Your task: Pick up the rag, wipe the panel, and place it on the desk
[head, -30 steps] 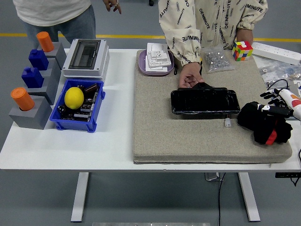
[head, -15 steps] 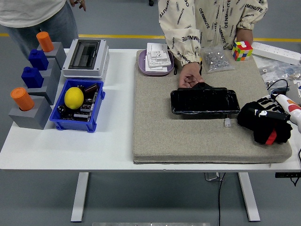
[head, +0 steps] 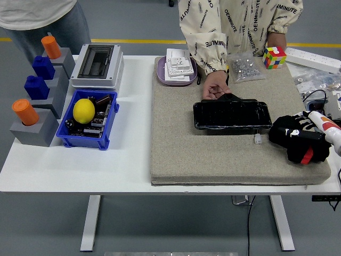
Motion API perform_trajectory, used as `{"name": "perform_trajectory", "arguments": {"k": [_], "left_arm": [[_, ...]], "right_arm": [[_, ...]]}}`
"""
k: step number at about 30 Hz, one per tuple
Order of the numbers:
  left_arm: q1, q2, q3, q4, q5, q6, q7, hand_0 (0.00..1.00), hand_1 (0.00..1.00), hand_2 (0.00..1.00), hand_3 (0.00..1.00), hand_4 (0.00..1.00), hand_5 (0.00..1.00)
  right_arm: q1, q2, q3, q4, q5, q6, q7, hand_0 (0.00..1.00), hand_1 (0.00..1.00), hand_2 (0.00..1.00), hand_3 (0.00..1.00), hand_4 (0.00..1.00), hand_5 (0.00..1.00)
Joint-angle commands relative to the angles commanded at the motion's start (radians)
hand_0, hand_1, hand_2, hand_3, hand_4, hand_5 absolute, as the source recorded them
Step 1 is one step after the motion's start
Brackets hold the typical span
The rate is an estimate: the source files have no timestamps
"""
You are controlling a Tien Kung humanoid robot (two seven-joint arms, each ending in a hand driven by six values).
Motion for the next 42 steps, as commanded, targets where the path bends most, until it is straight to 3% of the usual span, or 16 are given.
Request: {"name": "perform_trajectory", "arguments": {"k": [23, 42], "left_arm": [[-0.005, -0.001, 0.008, 0.0, -0.005, 0.0, 0.0, 0.642, 0.691, 0.732, 0.564, 0.593, 0.468], [-0.005, -0.003, 0.004, 0.0, -0.007, 0.001, 0.0, 0.642, 0.692, 0.733, 0.565, 0.593, 0.468]], "right_arm": [[0.018, 0.006, -0.02, -0.044, -0.049, -0.007, 0.005, 0.691, 0.644, 0.724, 0.726, 0.998, 0.686], [0.008, 0.032, 0.009, -0.018, -0.09, -0.004, -0.004, 0.695, 0.646, 0.725, 0.727, 0.998, 0.679]]}}
